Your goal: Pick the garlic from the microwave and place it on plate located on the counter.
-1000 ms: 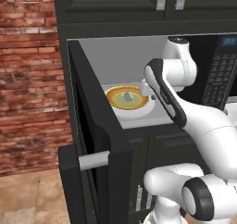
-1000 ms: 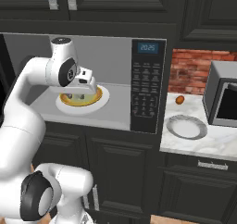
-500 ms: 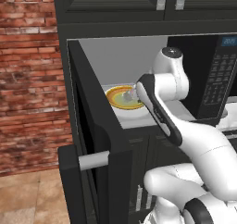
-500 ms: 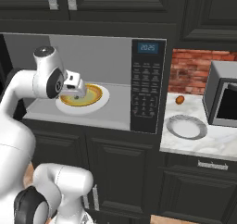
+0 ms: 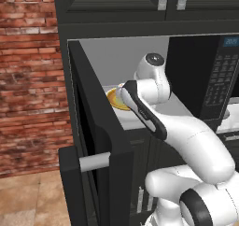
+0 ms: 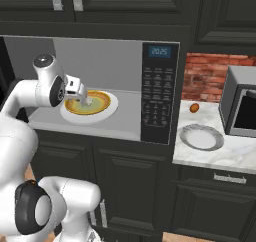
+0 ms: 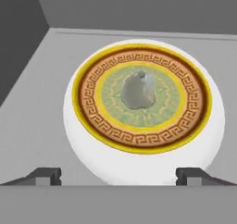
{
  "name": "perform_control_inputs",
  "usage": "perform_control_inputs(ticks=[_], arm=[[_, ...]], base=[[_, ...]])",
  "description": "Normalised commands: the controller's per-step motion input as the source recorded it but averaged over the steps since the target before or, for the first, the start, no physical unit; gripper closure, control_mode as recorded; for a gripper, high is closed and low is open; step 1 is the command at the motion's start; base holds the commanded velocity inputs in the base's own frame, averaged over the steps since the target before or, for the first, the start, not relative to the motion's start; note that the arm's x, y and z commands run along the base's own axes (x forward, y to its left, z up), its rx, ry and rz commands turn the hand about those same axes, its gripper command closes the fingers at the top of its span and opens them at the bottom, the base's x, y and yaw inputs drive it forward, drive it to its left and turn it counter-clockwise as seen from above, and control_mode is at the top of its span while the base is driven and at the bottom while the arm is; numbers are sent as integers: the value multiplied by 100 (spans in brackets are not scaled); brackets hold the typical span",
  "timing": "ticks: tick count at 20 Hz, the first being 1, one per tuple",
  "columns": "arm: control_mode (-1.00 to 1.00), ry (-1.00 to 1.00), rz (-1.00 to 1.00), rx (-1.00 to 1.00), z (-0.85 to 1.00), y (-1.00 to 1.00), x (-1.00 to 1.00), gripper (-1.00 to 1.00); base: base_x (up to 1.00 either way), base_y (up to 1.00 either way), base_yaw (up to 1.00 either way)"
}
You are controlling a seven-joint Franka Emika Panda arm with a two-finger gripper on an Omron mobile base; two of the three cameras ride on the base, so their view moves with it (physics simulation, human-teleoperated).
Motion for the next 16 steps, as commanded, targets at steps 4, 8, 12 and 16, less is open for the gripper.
perform_control_inputs(ticks=[4,8,12,16], arm=[[-100,0,0,4,-6,-6,74,-100],[-100,0,0,2,-36,-2,65,-100],[-100,0,0,0,-46,0,53,-100],[-100,0,0,4,-24,-15,38,-100]], base=[[0,0,0],[0,0,0],[0,0,0],[0,0,0]])
